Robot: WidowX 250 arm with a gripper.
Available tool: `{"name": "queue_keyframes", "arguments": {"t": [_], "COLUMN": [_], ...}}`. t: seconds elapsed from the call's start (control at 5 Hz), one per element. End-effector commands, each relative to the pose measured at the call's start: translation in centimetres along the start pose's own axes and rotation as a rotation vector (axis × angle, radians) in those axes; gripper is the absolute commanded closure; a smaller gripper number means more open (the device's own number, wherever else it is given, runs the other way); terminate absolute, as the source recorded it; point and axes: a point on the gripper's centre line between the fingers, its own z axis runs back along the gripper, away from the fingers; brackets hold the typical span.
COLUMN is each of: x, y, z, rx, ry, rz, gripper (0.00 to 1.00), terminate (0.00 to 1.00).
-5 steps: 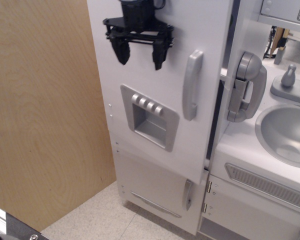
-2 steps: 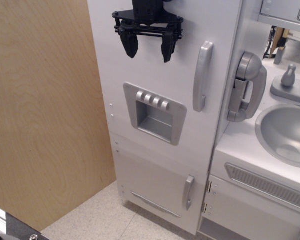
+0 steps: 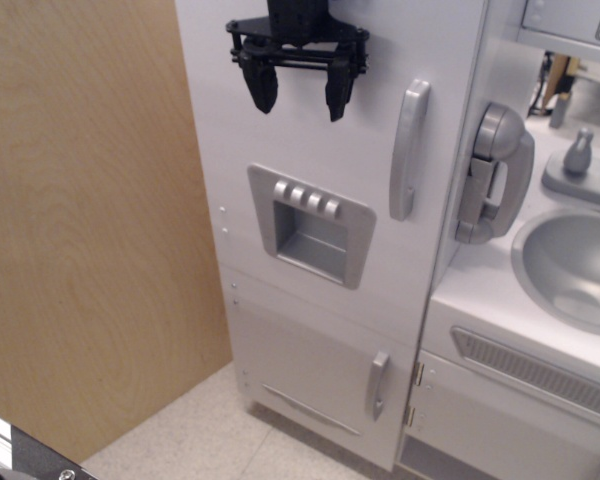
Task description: Close fridge
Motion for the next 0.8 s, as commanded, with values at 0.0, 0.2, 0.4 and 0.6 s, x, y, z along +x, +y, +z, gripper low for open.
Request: {"name": "queue_keyframes", "arguments": {"t": [0.0,0.2,0.4,0.6], "x": [-1.9,-4.8,-4.8,-4.8], "y": [0.2,1.2,1.2,1.2], "z": [3.1,3.4,3.4,3.4], "rx": [-0.018,-0.006,-0.006,-0.006], "ry": [-0.078,-0.046,-0.046,-0.046], "rz": [-0.079,-0.126,-0.126,-0.126], "gripper": [0.00,0.00,0.00,0.00], "terminate": [0.00,0.00,0.00,1.00]}}
